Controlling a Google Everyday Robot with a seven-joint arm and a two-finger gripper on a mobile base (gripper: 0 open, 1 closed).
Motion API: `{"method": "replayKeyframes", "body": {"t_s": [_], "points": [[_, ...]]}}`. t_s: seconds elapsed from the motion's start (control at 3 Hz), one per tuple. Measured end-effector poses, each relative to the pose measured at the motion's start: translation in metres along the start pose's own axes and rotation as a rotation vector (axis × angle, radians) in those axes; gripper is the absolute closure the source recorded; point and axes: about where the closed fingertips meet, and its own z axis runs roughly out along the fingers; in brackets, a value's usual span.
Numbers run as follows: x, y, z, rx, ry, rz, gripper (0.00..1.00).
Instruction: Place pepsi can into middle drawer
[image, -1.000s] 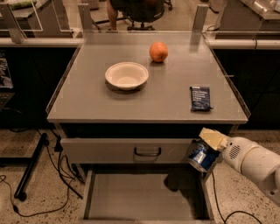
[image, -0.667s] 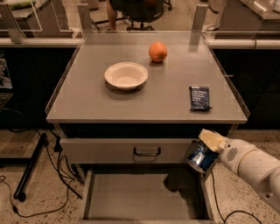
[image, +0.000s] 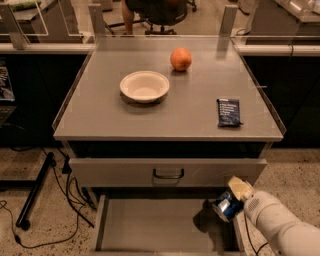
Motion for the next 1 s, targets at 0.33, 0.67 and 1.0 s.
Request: {"method": "replayKeyframes", "body": {"t_s": [0.33,0.67,1.0], "points": [[0.023,-0.026,0.015,0.055,0.010,0.042,1.00],[0.045,-0.047,0.037,0.090,0.060,0.079,1.00],[0.066,-0.062,0.060,0.104,0.141,0.116,1.00]]}}
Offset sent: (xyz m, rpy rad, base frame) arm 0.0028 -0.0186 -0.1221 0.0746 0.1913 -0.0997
